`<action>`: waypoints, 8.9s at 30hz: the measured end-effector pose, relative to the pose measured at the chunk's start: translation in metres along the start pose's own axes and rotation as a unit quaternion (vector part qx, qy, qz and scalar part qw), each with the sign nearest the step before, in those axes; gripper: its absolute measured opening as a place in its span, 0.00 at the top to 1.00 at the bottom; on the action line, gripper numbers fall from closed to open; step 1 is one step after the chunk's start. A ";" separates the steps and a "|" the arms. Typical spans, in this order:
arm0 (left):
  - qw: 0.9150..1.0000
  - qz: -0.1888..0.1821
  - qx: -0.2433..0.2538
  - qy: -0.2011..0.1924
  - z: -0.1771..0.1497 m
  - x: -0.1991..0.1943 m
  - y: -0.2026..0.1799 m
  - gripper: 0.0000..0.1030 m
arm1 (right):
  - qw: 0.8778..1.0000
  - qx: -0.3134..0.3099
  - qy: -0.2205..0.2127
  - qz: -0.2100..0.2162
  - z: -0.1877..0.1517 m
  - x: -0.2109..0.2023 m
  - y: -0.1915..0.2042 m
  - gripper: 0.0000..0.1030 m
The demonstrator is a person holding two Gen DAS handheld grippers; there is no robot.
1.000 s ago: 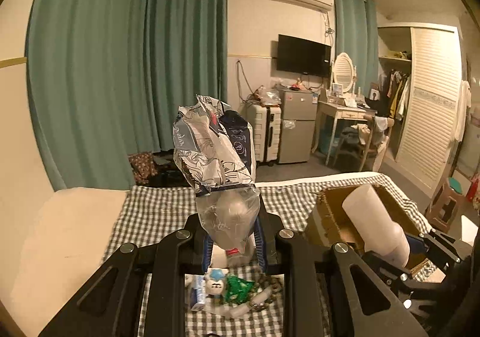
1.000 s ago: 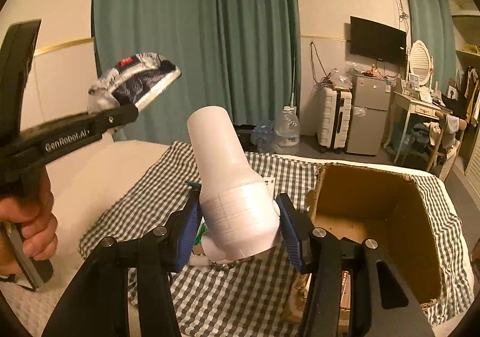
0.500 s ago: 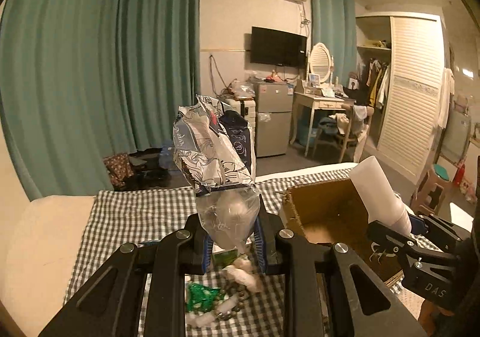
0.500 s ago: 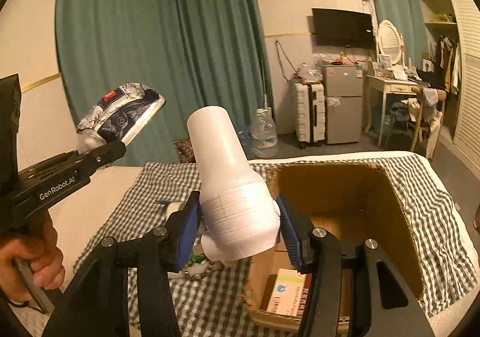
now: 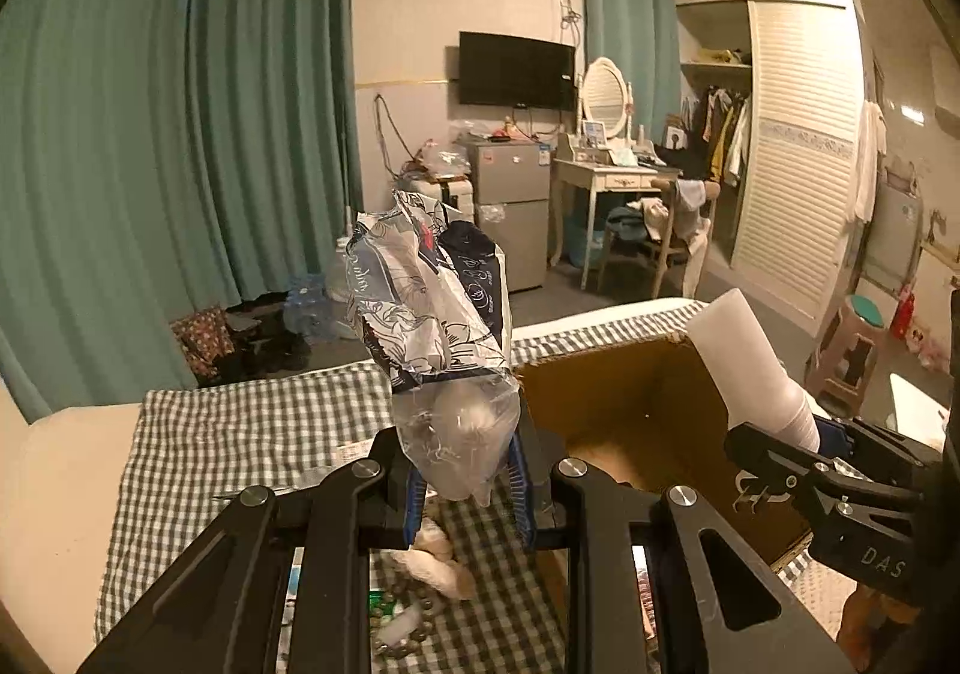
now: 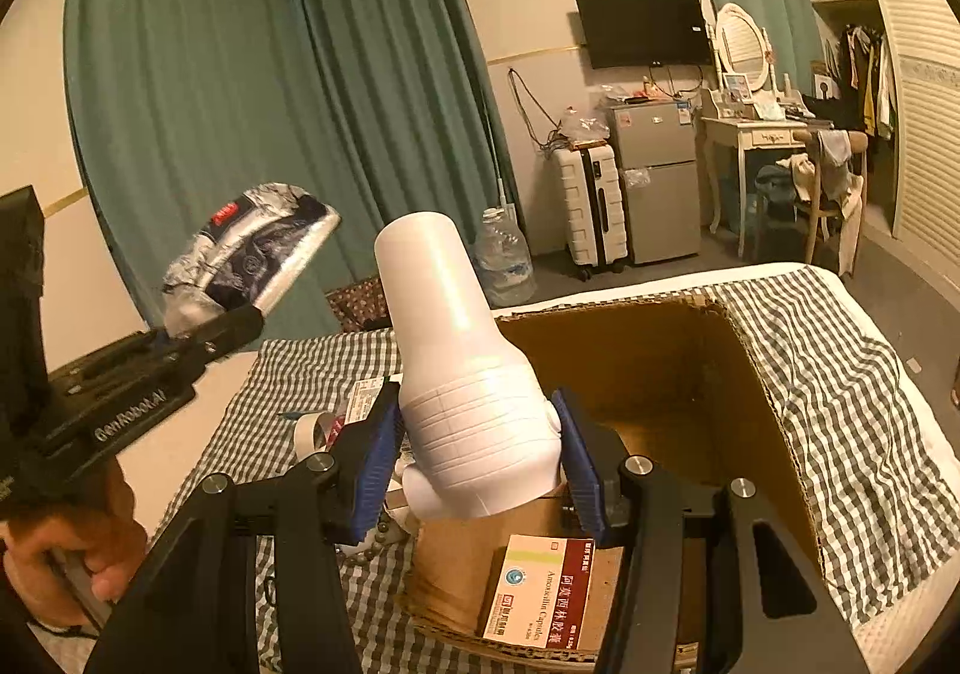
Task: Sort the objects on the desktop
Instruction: 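Lift and carry the silver bag and white bottle over the cardboard box, then open the right tool to drop the bottle while the left tool releases the bag into the box, then move both tools back over the remaining pile on the bed, then grasp the blue tissue pack with the left tool while the right tool grasps the white lace cloth, then lift and carry the tissue pack and lace cloth over the cardboard box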
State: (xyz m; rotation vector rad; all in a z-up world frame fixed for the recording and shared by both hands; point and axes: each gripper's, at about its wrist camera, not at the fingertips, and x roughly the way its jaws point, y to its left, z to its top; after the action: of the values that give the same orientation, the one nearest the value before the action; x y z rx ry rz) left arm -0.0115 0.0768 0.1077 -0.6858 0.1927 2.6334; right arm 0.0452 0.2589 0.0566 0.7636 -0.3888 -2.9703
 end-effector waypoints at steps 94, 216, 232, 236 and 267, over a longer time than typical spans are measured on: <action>1.000 0.000 -0.017 -0.021 0.003 -0.075 0.061 0.29 | 0.990 -0.026 -0.093 -0.103 0.028 -0.060 0.053 0.18; 0.940 0.056 -0.131 0.308 -0.216 0.120 0.201 0.67 | 0.960 -0.142 0.238 -0.030 -0.151 0.261 0.097 0.48; 0.954 0.068 -0.130 0.260 -0.192 0.093 0.209 0.81 | 0.964 -0.171 0.205 -0.013 -0.139 0.232 0.115 0.86; 0.965 0.072 -0.110 0.228 -0.174 0.080 0.203 0.81 | 0.967 -0.176 0.184 -0.007 -0.131 0.217 0.123 0.86; 0.998 0.047 -0.039 0.023 -0.042 -0.031 0.126 0.81 | 0.990 -0.143 -0.008 0.008 -0.028 0.061 0.114 0.86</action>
State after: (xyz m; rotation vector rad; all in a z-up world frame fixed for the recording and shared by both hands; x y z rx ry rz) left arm -0.0215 -0.0581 0.0905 -0.7816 0.1394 2.7290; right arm 0.0037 0.1351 0.0336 0.6997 0.0323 -2.9251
